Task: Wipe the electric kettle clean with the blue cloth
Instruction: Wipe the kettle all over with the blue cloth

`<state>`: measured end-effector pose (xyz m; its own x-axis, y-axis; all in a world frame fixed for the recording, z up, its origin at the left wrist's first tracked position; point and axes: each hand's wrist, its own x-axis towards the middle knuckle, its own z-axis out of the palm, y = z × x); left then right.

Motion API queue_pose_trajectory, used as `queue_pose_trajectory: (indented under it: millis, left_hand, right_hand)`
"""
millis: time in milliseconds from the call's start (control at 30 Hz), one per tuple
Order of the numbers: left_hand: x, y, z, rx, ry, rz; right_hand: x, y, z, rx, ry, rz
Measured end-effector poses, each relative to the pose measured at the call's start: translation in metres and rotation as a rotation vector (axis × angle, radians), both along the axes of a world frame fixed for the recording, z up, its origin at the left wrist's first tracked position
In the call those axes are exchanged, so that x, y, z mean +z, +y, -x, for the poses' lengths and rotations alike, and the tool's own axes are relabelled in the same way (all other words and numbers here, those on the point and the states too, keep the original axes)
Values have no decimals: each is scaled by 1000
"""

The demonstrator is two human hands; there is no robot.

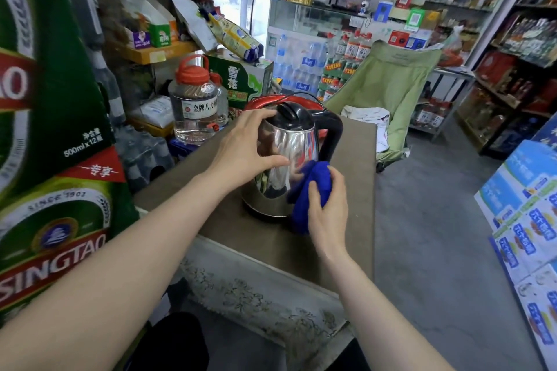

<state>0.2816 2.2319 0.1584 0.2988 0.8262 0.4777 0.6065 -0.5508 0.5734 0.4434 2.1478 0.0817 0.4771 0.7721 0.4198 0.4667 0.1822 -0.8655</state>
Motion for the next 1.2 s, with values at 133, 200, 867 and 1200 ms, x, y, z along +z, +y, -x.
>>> queue_pose_trajectory:
  millis: [133,200,867,1200]
  left_hand:
    - [-1,1,1,-21,-6,1]
    - [0,1,4,-49,16,10]
    - [0,7,17,-141,35,31]
    - [4,0,7,-77,82,29]
  right_hand:
    - [29,5,2,70,-304,-161]
    - [49,18,-2,78,-346,-180]
    - [1,8,-3,158,-833,-209]
    - [27,24,-22,15,44,24]
